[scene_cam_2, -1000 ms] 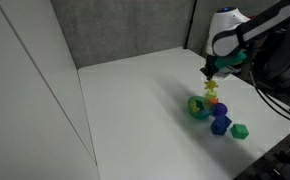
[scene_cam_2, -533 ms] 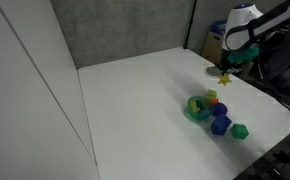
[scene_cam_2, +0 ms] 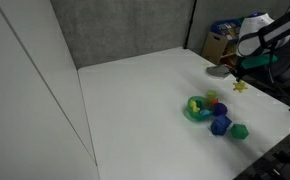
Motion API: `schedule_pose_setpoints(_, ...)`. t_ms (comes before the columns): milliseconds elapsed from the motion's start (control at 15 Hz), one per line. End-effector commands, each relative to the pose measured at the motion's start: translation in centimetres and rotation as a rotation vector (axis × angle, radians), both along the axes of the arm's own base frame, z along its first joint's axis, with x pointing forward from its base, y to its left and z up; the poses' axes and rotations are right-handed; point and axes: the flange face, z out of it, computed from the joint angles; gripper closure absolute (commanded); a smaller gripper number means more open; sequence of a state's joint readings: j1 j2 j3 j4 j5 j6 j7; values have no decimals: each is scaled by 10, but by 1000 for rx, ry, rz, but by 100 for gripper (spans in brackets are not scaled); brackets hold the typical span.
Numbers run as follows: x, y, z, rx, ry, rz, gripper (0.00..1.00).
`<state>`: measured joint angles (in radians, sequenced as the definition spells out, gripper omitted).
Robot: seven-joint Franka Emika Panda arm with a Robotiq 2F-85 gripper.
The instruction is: Remove the yellow toy ball from the bowl
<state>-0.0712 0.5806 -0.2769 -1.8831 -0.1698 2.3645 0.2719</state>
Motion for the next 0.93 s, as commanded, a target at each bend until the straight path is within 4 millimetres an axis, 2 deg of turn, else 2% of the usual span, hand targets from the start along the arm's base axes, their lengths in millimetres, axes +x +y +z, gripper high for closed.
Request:
schedule_pose_setpoints(0, -11, -3, 2, -11, 26, -2, 61)
schedule_pose_setpoints(267, -14, 11, 13, 6, 32, 26, 30)
schedule_pose_setpoints(400, -14, 25, 24, 20, 35, 50, 13)
schedule_pose_setpoints(533, -12, 43, 41, 29, 29, 87, 1)
schedule_pose_setpoints(867, -17, 91, 78, 67, 28, 203, 0)
